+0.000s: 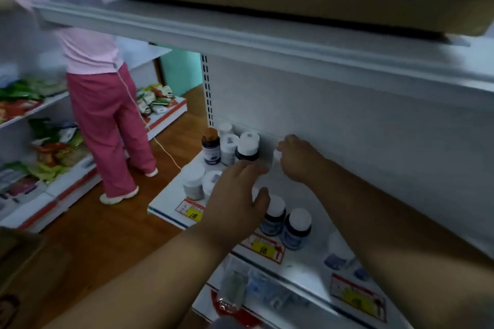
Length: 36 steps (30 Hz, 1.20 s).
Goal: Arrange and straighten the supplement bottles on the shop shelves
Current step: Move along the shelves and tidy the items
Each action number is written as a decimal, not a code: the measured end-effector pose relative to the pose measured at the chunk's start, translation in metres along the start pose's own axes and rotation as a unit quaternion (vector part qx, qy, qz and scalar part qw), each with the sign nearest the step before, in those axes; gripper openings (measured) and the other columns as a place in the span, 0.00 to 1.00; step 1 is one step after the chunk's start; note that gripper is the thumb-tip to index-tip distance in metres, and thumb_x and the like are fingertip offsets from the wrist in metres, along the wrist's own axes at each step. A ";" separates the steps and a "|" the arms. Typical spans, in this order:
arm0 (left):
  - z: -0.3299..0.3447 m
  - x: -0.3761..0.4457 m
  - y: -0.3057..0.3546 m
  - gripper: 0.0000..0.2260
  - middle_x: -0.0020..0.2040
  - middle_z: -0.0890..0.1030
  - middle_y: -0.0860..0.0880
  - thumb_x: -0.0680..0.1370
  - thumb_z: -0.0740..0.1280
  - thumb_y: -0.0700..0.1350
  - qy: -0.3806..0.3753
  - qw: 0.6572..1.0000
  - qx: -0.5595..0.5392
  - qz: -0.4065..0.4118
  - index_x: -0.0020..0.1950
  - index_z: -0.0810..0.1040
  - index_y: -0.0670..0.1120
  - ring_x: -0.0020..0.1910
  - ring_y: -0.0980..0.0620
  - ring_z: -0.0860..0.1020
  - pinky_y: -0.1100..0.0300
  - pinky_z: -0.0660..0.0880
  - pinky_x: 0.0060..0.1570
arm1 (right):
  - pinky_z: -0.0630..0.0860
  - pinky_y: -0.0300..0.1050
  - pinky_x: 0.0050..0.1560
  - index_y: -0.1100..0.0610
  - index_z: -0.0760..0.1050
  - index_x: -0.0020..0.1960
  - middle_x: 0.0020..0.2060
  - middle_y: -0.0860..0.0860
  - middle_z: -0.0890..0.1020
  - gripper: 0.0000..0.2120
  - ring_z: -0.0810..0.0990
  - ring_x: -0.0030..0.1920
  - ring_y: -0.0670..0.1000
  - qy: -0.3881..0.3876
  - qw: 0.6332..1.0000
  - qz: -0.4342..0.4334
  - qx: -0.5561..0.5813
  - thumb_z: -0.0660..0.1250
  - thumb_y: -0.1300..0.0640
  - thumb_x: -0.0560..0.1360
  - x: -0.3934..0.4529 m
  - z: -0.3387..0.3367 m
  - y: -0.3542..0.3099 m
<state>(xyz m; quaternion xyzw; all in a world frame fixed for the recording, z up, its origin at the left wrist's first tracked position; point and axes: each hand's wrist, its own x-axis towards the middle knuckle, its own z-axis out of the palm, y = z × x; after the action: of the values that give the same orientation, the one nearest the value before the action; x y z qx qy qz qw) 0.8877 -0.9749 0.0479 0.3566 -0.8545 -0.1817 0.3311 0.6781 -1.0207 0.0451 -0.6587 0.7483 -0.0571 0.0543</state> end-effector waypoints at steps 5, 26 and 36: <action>0.001 0.012 -0.021 0.14 0.56 0.76 0.49 0.75 0.67 0.45 -0.022 0.999 -0.033 0.011 0.60 0.76 0.48 0.55 0.51 0.73 0.61 0.68 0.53 | 0.75 0.51 0.51 0.59 0.68 0.63 0.58 0.60 0.68 0.20 0.74 0.50 0.59 0.028 0.999 0.033 0.004 0.67 0.63 0.73 0.004 0.015 0.007; 0.047 0.006 0.063 0.16 0.56 0.79 0.46 0.74 0.66 0.45 -0.106 0.978 -0.089 0.158 0.61 0.78 0.44 0.54 0.45 0.76 0.56 0.70 0.57 | 0.65 0.44 0.41 0.56 0.70 0.43 0.38 0.51 0.74 0.19 0.73 0.40 0.52 0.190 0.965 0.170 0.058 0.61 0.39 0.74 -0.144 -0.066 0.073; 0.117 -0.020 0.110 0.42 0.78 0.56 0.44 0.73 0.60 0.66 -0.194 0.963 0.094 0.164 0.78 0.53 0.43 0.76 0.45 0.55 0.52 0.45 0.73 | 0.72 0.48 0.44 0.58 0.71 0.48 0.45 0.56 0.76 0.14 0.76 0.45 0.57 0.140 0.972 0.182 0.042 0.60 0.46 0.78 -0.178 -0.048 0.105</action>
<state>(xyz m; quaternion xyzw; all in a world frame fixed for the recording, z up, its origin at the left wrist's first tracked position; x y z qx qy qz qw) 0.7629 -0.8765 0.0159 0.1991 -0.9624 -0.1093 0.1491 0.5907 -0.8307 0.0772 -0.4939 0.8528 -0.1689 -0.0140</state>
